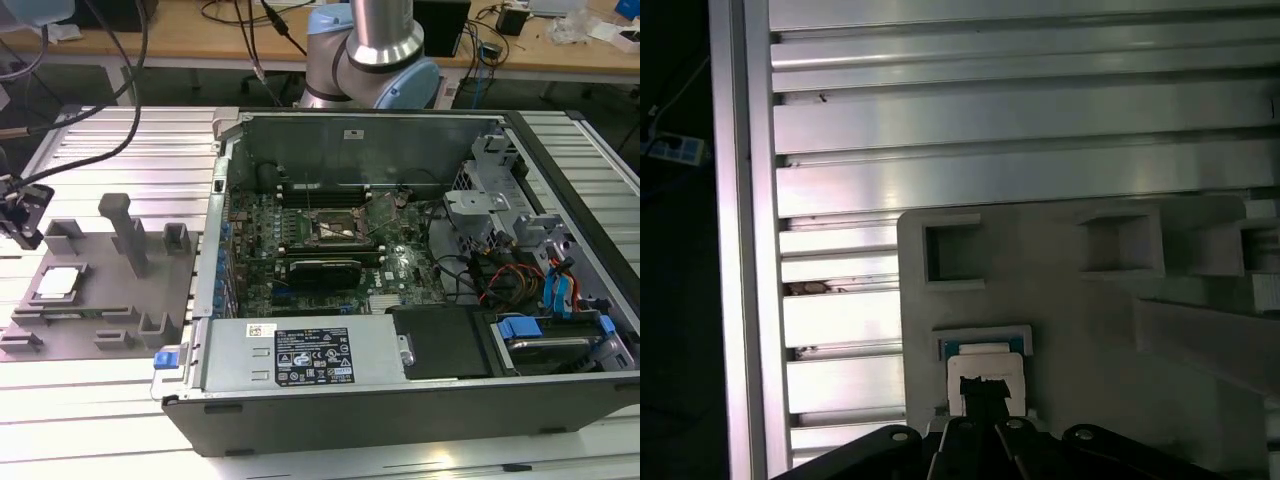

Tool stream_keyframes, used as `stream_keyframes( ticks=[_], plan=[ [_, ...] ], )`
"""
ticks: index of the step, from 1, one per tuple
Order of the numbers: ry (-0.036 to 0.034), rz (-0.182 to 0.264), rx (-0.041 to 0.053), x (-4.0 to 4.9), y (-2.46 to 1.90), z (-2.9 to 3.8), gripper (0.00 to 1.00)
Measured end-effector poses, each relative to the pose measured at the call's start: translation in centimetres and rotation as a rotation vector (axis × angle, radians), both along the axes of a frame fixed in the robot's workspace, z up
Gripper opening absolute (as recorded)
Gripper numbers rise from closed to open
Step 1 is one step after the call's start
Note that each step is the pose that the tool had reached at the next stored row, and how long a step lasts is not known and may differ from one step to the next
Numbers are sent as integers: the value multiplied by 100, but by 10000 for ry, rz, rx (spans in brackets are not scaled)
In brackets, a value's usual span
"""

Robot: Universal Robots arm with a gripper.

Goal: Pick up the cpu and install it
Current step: 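Pick up the cpu and move it towards the insertion slot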

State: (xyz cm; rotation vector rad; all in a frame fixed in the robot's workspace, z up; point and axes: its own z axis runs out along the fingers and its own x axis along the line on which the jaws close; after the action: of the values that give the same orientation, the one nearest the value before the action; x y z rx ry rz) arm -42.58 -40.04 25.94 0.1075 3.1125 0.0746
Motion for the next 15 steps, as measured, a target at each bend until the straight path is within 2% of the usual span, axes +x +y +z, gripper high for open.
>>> stream_keyframes(
  ticks=[3, 4, 5, 9, 13, 15],
  plan=[
    [-1, 11, 0, -1, -28, -63, 11],
    [-1, 29, 0, -1, -80, -168, 11],
    [-3, 38, 2, 0, -95, -206, 11],
    [0, 58, -15, 8, -113, -299, 11],
    [1, 105, -85, 78, -139, -481, 11],
    [2, 132, -94, 86, -140, -508, 11]
  ],
)
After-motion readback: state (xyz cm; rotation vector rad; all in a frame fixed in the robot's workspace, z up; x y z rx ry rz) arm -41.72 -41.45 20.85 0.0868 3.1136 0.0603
